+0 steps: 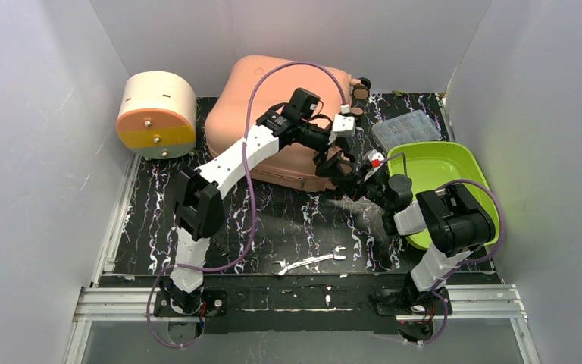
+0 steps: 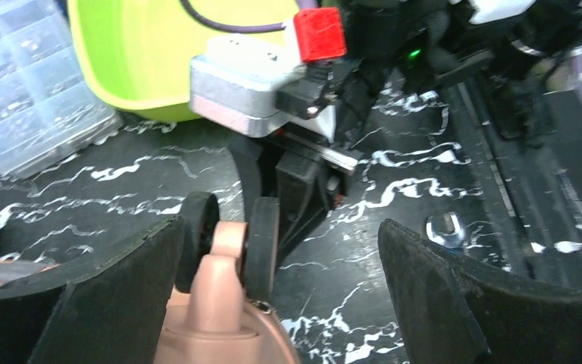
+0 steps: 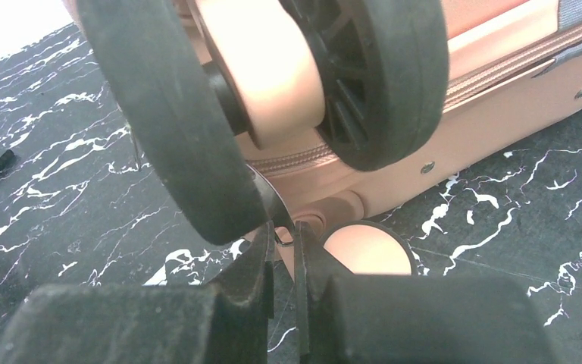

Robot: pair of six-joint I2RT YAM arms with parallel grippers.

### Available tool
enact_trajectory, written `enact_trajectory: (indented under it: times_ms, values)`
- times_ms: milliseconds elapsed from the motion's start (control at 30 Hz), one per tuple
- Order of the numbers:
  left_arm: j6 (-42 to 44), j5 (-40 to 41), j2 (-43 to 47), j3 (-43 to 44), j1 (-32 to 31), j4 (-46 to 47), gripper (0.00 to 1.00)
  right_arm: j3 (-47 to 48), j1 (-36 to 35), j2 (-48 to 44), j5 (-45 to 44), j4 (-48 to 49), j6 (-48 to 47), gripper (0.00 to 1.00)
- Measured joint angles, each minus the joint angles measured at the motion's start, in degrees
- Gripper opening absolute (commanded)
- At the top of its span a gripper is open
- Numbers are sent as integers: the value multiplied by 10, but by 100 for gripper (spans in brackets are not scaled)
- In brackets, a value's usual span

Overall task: Open, take out, and arrange the luggage
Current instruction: Hold the luggage at the center of the board.

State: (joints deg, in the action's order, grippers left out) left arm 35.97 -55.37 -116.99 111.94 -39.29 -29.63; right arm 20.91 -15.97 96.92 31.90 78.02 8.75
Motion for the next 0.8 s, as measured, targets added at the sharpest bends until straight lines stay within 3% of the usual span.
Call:
enact_trajectory:
  times_ms: [333, 800]
  values:
    - [62, 103, -6, 22, -14, -34, 98, 0, 2, 0, 3, 1, 1, 1]
    - [100, 195, -6, 27, -40, -60, 65, 4, 8, 0, 13, -3, -1, 1]
